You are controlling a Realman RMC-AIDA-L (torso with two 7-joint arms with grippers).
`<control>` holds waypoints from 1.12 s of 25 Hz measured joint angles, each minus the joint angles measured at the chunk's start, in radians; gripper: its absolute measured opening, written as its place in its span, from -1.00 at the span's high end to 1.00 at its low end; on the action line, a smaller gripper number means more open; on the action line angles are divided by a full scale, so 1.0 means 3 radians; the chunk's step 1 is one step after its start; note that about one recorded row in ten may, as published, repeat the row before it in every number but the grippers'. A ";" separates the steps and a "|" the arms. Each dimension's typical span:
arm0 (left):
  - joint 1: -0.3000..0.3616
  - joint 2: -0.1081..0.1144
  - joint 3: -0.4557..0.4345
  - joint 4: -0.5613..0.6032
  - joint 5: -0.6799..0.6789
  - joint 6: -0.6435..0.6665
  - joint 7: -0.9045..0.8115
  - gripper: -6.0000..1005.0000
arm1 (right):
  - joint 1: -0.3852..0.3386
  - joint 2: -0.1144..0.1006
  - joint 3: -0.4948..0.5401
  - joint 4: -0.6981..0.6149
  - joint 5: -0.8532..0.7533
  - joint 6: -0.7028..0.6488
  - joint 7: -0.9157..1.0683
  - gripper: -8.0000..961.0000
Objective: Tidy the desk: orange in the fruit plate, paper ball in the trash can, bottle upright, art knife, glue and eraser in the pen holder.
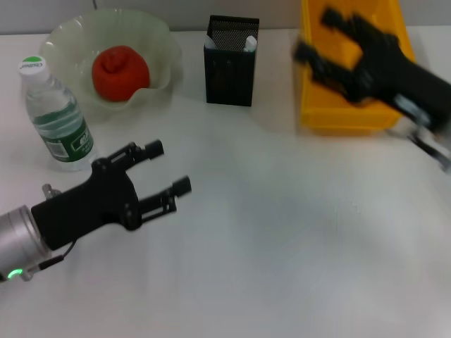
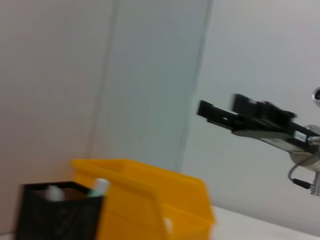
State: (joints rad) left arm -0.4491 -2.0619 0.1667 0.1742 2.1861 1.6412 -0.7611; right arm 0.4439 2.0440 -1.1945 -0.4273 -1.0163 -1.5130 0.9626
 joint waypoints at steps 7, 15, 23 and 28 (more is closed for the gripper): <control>0.0023 0.0005 0.0555 0.0390 0.0000 0.0178 -0.0347 -0.62 | -0.0265 -0.0263 0.0305 0.0070 -0.1170 -0.0798 0.0334 -0.69; -0.0027 0.0044 0.0943 0.0571 -0.0001 0.0279 -0.0696 -0.62 | -0.0237 -0.0257 0.0478 0.0087 -0.2054 -0.0822 0.0368 -0.69; -0.0011 0.0080 0.0975 0.0634 -0.0001 0.0396 -0.0747 -0.62 | -0.0157 -0.0251 0.0454 0.0065 -0.2212 -0.0798 0.0414 -0.69; -0.0023 0.0121 0.1045 0.0655 -0.0001 0.0441 -0.0806 -0.62 | -0.0103 -0.0238 0.0459 0.0063 -0.2225 -0.0768 0.0414 -0.69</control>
State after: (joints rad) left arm -0.4560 -2.0256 0.4802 0.3706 2.1859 1.7737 -1.0029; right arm 0.4130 1.9726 -1.0568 -0.4083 -1.6836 -1.7435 1.0867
